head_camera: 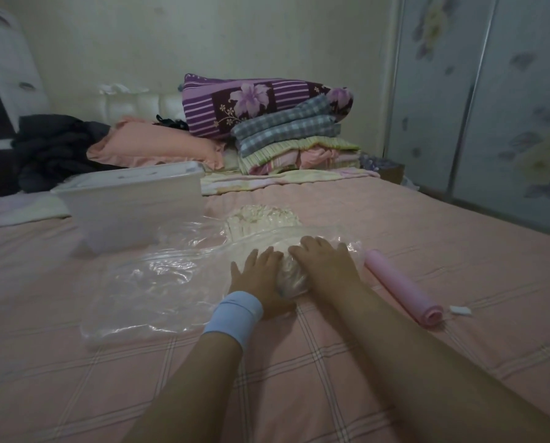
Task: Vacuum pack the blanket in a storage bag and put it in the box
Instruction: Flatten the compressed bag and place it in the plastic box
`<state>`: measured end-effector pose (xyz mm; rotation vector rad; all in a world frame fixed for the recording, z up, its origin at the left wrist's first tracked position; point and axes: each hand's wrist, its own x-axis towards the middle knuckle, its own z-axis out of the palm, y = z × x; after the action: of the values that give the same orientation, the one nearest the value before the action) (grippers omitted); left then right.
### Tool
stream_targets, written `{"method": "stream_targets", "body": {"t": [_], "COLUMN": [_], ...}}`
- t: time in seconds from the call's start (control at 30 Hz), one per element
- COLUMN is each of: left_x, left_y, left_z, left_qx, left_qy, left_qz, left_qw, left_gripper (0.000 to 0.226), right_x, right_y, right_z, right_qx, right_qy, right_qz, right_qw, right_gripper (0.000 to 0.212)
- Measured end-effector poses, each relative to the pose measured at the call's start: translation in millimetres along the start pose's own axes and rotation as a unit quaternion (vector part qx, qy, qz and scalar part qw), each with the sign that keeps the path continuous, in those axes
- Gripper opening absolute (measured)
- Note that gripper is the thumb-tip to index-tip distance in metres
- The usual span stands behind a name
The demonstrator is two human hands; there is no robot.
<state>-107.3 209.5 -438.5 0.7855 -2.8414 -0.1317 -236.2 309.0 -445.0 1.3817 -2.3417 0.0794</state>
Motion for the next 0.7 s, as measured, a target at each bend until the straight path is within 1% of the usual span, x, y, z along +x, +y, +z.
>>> {"method": "stream_targets", "body": {"t": [0.07,0.13,0.17,0.2,0.23,0.27,0.3,0.33,0.37,0.4,0.43,0.47,0.5,0.53,0.57,0.6,0.63,0.67,0.7], "left_x": [2,5,6,8,9,9,9,9,7,6,3,1,-3,-7,-10,-13,-16,-21,-25], "left_y": [2,5,5,2,-1,-5,-10,-16,-21,-26,-31,-36,-39,-42,-46,-46,-47,-46,-48], "left_z": [-3,-5,-6,-7,-9,-13,-17,-20,-24,-29,-33,-38,-42,-45,-49,-52,-54,-59,-62], "left_qx": [0.056,0.065,0.064,0.058,0.049,0.034,0.02,0.007,-0.01,-0.033,-0.061,-0.092,-0.126,-0.154,-0.179,-0.2,-0.22,-0.233,-0.248], "left_qy": [0.051,0.081,0.098,0.121,0.144,0.16,0.164,0.16,0.153,0.154,0.165,0.178,0.186,0.185,0.179,0.178,0.172,0.172,0.172], "left_qz": [-0.005,-0.023,-0.034,-0.041,-0.047,-0.049,-0.047,-0.046,-0.047,-0.05,-0.057,-0.063,-0.073,-0.082,-0.092,-0.1,-0.099,-0.081,-0.059], "left_qw": [0.997,0.994,0.993,0.99,0.987,0.985,0.985,0.986,0.987,0.986,0.983,0.978,0.972,0.967,0.963,0.958,0.955,0.954,0.952], "left_gripper": [0.106,0.107,0.103,0.095,0.084,0.075,0.069,0.066,0.064,0.063,0.064,0.064,0.063,0.062,0.059,0.055,0.049,0.041,0.031], "right_x": [10,14,14,14,15,17,18,18,17,15,11,11,9,9,12,14,15,18,22], "right_y": [3,3,2,0,-1,-2,-5,-8,-13,-18,-26,-35,-45,-55,-68,-81,-94,-107,-119], "right_z": [-10,-24,-30,-33,-36,-38,-41,-43,-47,-49,-55,-54,-59,-65,-69,-72,-73,-70,-69], "right_qx": [-0.009,0.02,0.055,0.083,0.093,0.089,0.075,0.06,0.054,0.07,0.114,0.192,0.306,0.442,0.576,0.678,0.729,0.747,0.748], "right_qy": [0.028,0.083,0.127,0.187,0.243,0.28,0.301,0.314,0.323,0.336,0.351,0.36,0.331,0.261,0.17,0.077,0.031,0.025,0.033], "right_qz": [-0.021,-0.06,-0.082,-0.107,-0.124,-0.129,-0.116,-0.075,-0.013,0.06,0.128,0.198,0.257,0.294,0.302,0.281,0.254,0.237,0.241], "right_qw": [0.999,0.995,0.987,0.973,0.958,0.947,0.943,0.945,0.945,0.937,0.921,0.891,0.855,0.806,0.74,0.675,0.635,0.62,0.618], "right_gripper": [0.052,0.055,0.055,0.055,0.056,0.055,0.056,0.062,0.075,0.086,0.094,0.099,0.101,0.099,0.091,0.076,0.066,0.071,0.085]}}
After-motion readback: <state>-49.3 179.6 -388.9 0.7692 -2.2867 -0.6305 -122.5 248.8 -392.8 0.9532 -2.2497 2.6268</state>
